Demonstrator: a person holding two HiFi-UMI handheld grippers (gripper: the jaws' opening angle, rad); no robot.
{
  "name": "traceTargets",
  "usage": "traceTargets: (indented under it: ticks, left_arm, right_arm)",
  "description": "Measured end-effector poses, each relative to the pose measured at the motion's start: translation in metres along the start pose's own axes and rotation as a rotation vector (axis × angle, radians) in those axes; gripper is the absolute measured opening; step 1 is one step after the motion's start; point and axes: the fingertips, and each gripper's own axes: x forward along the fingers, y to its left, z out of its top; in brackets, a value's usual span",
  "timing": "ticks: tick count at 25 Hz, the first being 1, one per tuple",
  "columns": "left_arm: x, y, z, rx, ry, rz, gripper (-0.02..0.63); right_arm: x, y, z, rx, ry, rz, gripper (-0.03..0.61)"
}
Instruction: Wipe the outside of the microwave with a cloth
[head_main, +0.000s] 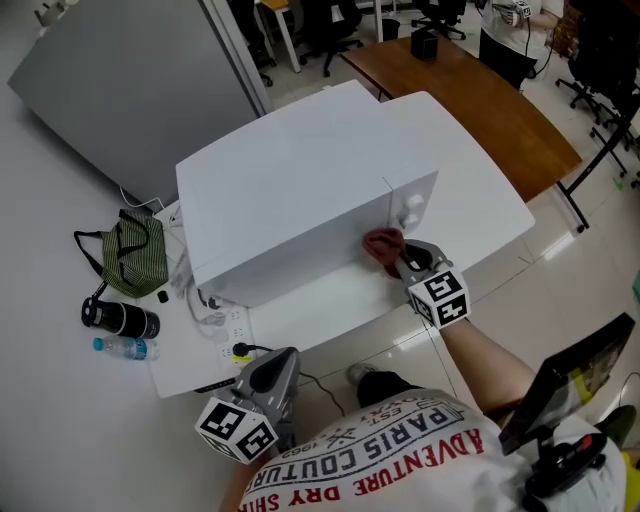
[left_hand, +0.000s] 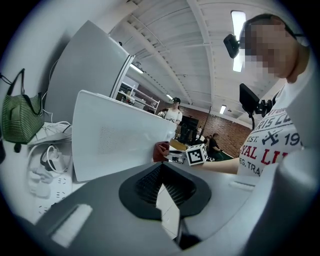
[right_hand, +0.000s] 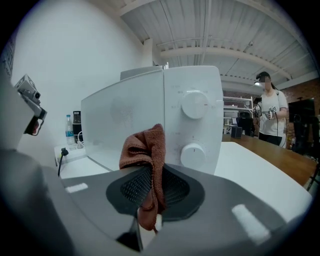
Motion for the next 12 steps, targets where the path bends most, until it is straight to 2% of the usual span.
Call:
traceTargets:
  ticks: [6,12]
  left_arm:
    - [-0.022,0.009,0.009,-0.004,-0.055,0.019,0.006]
    - [-0.065,0.019,0.014,-0.023,-0.15,0.116,0.006]
  right_arm:
    - [-0.027,0.056,0.044,0.01,-0.08,0.111,0.043]
    - [-0.022,0.161,0.112,-0.021,-0.191,0.37,0.043]
